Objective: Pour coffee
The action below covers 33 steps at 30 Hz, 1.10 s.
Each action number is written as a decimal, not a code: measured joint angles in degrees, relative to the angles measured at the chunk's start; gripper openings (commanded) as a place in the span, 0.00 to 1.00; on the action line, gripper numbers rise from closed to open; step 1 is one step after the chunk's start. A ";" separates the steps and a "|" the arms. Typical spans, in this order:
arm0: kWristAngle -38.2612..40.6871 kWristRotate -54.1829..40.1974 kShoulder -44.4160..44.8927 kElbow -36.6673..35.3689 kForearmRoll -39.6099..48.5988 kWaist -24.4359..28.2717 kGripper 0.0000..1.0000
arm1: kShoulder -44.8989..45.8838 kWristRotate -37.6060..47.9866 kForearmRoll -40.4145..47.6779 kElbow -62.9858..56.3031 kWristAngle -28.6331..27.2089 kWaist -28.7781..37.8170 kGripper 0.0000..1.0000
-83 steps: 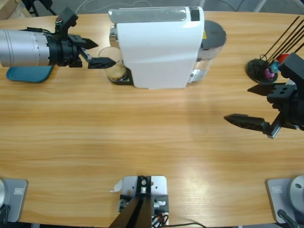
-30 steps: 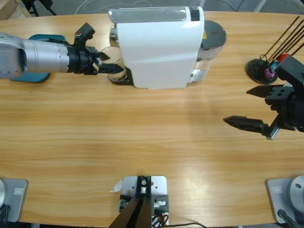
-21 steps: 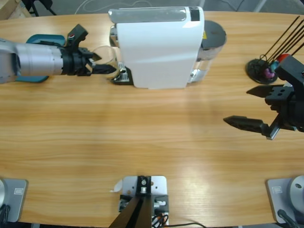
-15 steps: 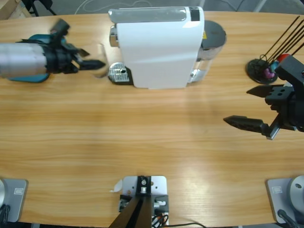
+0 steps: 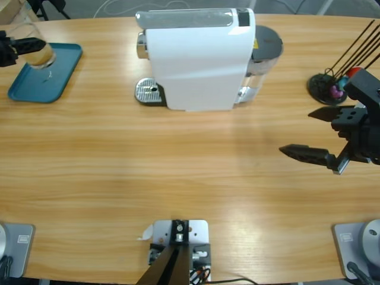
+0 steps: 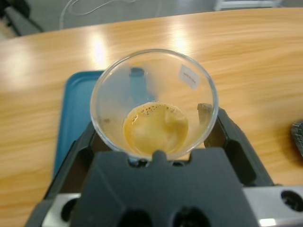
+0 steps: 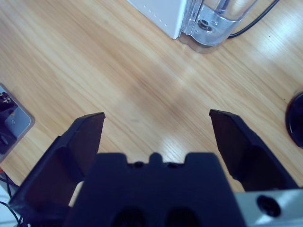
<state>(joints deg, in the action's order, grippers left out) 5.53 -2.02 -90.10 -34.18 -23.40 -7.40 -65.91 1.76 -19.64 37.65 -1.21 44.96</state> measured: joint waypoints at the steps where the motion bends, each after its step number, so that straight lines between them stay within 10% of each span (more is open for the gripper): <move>1: -0.23 0.00 -0.90 -0.19 0.00 1.11 0.00 | 0.00 0.00 0.00 0.00 0.00 0.00 1.00; 24: 0.81 1.08 -20.26 -11.46 -2.19 4.92 0.00 | -0.69 0.00 -0.02 0.00 0.00 0.00 1.00; 25: 1.02 1.17 -20.46 -12.10 -1.62 4.92 0.05 | -0.73 0.00 -0.02 0.00 0.00 0.00 1.00; 27: 1.43 1.20 -20.70 -12.75 -0.77 4.92 0.91 | -0.74 0.00 -0.02 0.00 0.00 0.00 1.00; 33: 2.71 1.30 -20.79 -12.99 -0.03 4.94 1.00 | -0.74 0.00 -0.02 0.00 0.00 0.00 1.00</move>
<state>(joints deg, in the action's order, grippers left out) 8.24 -0.72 -110.90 -47.16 -23.42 -2.47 -66.65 1.76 -19.66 37.65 -1.21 44.95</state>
